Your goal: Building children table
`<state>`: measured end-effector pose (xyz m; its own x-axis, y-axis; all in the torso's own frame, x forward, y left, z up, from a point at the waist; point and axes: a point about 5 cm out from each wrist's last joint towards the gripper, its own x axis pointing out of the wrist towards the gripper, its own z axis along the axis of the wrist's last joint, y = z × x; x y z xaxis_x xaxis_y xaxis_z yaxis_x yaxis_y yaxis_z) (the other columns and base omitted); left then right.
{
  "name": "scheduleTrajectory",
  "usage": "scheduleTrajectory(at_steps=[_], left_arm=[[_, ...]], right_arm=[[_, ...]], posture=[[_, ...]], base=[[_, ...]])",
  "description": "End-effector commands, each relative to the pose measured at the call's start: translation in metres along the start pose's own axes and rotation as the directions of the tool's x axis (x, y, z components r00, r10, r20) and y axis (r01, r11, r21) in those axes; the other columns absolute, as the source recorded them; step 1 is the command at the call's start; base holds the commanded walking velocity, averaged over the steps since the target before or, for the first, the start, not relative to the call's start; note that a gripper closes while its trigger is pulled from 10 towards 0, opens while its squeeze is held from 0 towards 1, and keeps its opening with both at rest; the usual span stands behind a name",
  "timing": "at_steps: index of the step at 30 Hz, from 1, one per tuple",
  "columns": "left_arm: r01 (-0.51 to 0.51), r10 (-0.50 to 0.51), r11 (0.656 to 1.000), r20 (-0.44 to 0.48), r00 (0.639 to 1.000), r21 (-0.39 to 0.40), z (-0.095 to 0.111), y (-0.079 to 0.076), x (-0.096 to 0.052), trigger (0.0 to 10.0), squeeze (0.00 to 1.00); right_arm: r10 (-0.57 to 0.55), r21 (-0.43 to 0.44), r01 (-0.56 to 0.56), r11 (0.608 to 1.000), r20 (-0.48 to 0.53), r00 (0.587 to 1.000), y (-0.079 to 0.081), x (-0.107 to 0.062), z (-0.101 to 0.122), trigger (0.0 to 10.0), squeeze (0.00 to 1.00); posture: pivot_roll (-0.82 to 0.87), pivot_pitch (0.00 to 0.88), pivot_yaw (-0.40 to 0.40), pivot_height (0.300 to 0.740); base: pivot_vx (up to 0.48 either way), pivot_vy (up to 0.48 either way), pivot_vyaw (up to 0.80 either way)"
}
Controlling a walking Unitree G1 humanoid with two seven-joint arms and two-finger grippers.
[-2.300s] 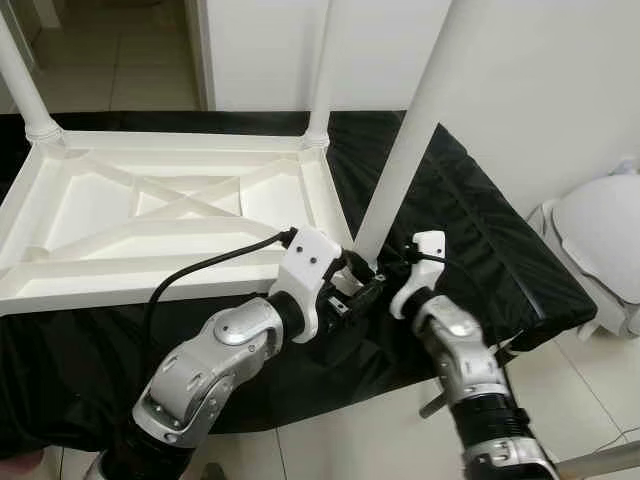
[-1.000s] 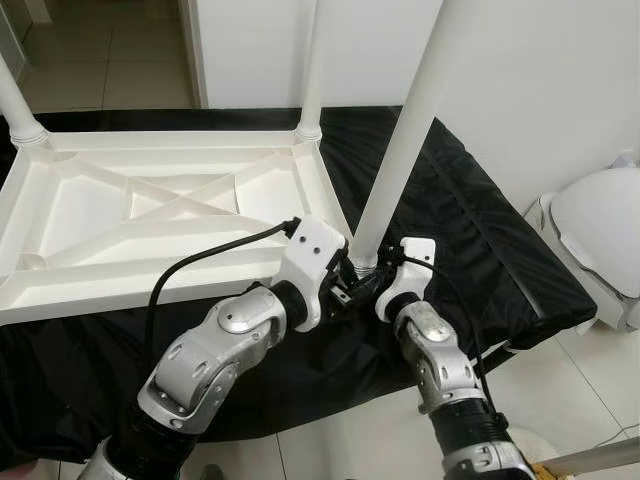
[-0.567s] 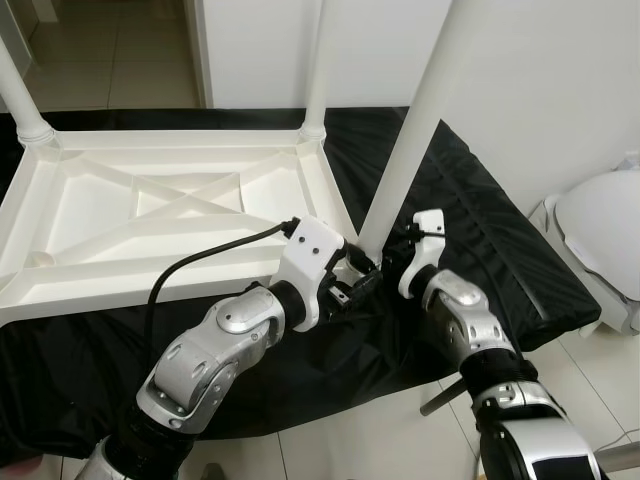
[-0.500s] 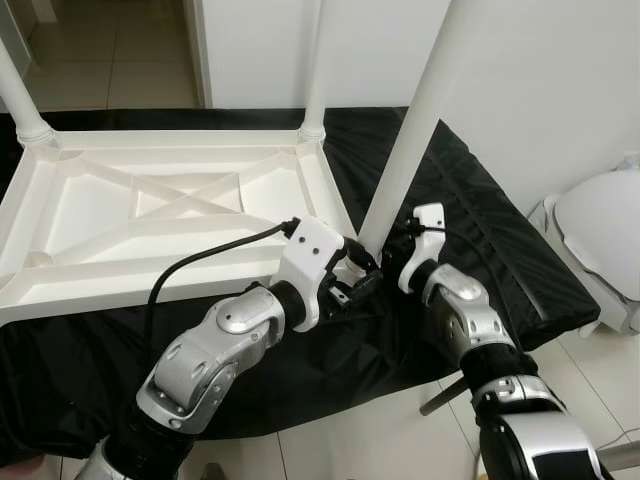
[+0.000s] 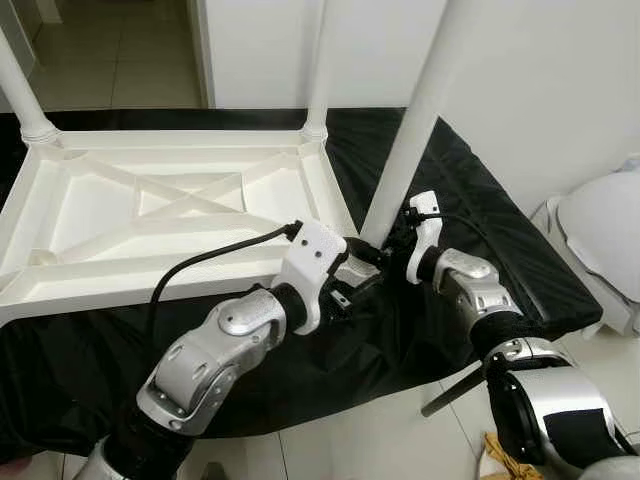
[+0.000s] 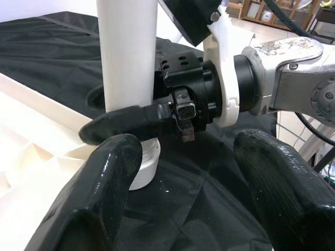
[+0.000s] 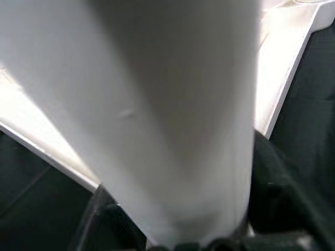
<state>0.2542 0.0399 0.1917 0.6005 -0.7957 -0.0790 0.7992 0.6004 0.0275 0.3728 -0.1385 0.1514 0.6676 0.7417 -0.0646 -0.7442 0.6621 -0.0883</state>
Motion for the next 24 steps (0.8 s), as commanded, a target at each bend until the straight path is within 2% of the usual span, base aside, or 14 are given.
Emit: scheduleTrajectory(at_steps=[1,10,13,19,21,23,24], left_arm=[[0.120,-0.120,0.993,-0.006,0.993,0.007,0.000,-0.008,0.001,10.0,0.00],[0.140,-0.140,0.990,-0.002,0.990,0.014,0.000,-0.008,0.006,10.0,0.00],[0.139,-0.139,0.990,-0.001,0.990,0.017,0.001,-0.006,0.007,10.0,0.00],[0.118,-0.118,0.993,0.006,0.993,0.017,0.002,0.000,0.007,10.0,0.00],[0.104,-0.104,0.994,0.009,0.995,0.023,0.003,0.003,0.008,10.0,0.00],[0.104,-0.104,0.994,0.009,0.995,0.023,0.003,0.003,0.008,10.0,0.00],[0.100,-0.101,0.995,0.012,0.995,0.024,0.004,0.005,0.008,10.0,0.00]], right_arm=[[0.001,0.007,-0.001,1.000,-0.025,1.000,-0.004,-0.004,-0.002,0.0,0.00],[-0.005,0.067,0.007,0.998,-0.036,0.999,-0.003,-0.007,-0.011,0.0,0.00],[-0.030,0.102,0.030,0.994,-0.004,1.000,-0.003,-0.009,-0.010,0.0,0.00],[-0.083,0.107,0.077,0.991,0.046,0.996,-0.005,-0.011,-0.007,0.0,0.00],[-0.199,0.106,0.191,0.976,0.062,0.978,-0.009,-0.016,-0.007,0.0,0.00],[-0.199,0.106,0.191,0.976,0.062,0.978,-0.009,-0.016,-0.007,0.0,0.00],[-0.245,0.115,0.236,0.965,0.070,0.967,-0.008,-0.018,-0.008,0.0,0.00]], posture=[[0.02,0.063,-0.079,0.740],[0.00,0.059,-0.075,0.740],[0.00,0.055,-0.072,0.740],[-0.01,0.051,-0.068,0.740],[-0.02,0.048,-0.064,0.740],[-0.02,0.048,-0.064,0.740],[-0.03,0.046,-0.056,0.740]], base=[[0.000,0.000,0.00],[0.000,0.000,0.00],[0.000,0.000,0.00],[0.000,0.000,0.00],[0.000,0.000,0.00],[0.000,0.000,0.00],[0.000,0.000,0.00]])
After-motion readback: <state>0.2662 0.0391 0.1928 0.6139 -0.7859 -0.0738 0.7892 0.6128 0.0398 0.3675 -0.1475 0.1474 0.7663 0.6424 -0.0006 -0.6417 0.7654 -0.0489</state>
